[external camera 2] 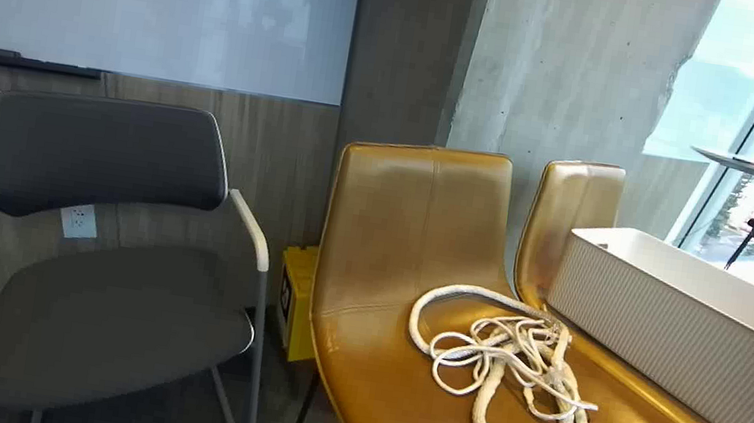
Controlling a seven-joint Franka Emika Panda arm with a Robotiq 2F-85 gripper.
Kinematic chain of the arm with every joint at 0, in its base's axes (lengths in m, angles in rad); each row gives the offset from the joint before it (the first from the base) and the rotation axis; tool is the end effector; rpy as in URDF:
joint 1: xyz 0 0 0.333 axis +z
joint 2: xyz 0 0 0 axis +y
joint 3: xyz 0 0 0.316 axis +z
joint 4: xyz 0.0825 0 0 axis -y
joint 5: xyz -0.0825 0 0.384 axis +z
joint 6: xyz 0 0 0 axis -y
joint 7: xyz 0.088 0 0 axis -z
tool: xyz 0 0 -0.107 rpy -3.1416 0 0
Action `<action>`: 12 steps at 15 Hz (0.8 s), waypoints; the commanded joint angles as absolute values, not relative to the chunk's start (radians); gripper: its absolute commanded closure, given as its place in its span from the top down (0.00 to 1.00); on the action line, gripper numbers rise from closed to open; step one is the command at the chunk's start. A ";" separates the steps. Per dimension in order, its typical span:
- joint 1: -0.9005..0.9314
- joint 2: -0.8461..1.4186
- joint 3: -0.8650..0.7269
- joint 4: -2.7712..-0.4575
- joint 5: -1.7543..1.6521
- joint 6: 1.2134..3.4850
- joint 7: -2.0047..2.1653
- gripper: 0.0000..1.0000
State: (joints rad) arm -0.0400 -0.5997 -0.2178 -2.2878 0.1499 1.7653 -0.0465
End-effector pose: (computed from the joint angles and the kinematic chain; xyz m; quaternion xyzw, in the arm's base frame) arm 0.3668 -0.0991 0.5741 -0.9853 0.1001 -0.0498 0.1292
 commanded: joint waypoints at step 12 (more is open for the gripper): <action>0.013 -0.558 -0.004 -2.347 0.264 1.978 0.063 1.00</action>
State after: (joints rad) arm -0.0289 -0.5904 -0.1097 -2.3238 0.2174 1.8644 -0.0117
